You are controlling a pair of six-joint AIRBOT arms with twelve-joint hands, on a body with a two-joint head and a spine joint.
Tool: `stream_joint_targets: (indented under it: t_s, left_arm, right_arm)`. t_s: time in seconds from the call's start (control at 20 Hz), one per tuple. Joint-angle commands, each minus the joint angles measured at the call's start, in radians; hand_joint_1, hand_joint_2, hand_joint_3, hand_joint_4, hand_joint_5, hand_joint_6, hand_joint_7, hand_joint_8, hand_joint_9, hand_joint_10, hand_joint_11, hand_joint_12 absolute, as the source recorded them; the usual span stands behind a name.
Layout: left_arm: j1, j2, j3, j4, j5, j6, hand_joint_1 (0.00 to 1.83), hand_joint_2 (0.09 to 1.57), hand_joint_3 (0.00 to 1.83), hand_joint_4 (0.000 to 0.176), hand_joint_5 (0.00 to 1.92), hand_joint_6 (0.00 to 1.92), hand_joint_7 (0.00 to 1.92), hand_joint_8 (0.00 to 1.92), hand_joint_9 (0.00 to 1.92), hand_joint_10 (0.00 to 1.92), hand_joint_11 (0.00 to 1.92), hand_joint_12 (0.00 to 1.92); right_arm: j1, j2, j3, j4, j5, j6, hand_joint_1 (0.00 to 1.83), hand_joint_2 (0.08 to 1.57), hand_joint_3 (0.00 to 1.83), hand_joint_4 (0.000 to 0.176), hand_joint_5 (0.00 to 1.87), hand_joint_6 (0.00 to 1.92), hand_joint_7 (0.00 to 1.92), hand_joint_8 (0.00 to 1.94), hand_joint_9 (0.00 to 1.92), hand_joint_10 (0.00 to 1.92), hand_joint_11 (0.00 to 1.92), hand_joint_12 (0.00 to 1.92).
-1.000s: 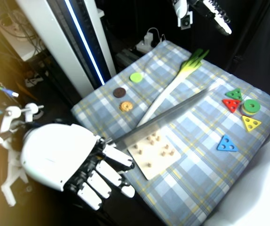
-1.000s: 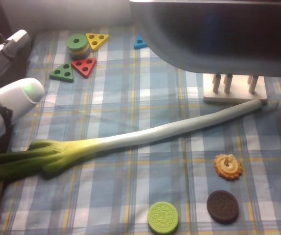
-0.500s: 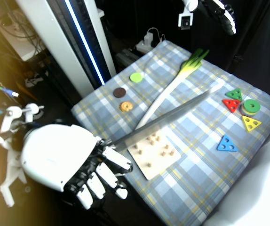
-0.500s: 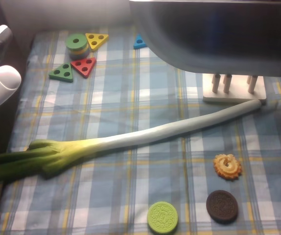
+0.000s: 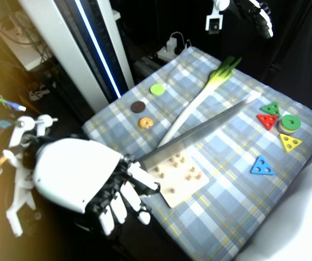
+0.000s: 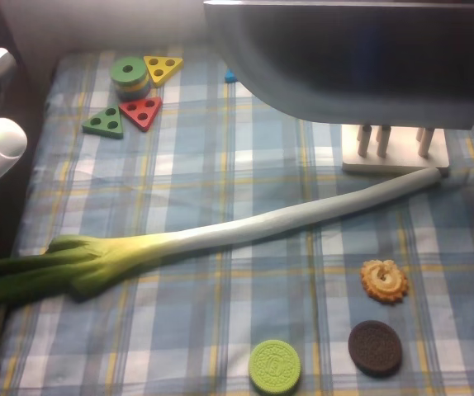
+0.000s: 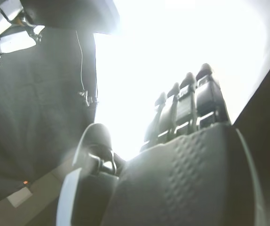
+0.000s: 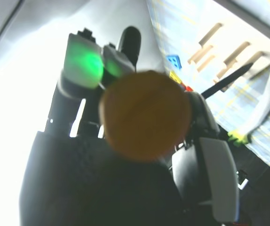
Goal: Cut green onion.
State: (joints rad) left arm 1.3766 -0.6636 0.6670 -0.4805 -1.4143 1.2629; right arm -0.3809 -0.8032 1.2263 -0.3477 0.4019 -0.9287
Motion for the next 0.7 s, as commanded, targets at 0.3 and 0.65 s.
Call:
stream_joint_targets:
  t_s: [0.3,0.65]
  left_arm:
    - [0.002,-0.003,0.012,0.0,-0.145,-0.023,0.0,1.4,0.02,0.0,0.0,0.0,0.0,0.0,0.0,0.0,0.0,0.0]
    - [0.003,-0.008,0.015,-0.002,-0.142,-0.027,0.0,1.4,0.02,0.0,0.0,0.0,0.0,0.0,0.0,0.0,0.0,0.0]
  right_arm:
    - [0.015,0.022,-0.012,-0.042,0.06,-0.009,0.03,1.53,0.0,0.127,0.51,1.92,0.98,1.94,1.2,1.92,1.35,1.92]
    - [0.068,0.039,-0.012,-0.044,0.057,-0.009,0.04,1.52,0.0,0.138,0.45,1.92,0.92,1.94,1.18,1.92,1.32,1.92]
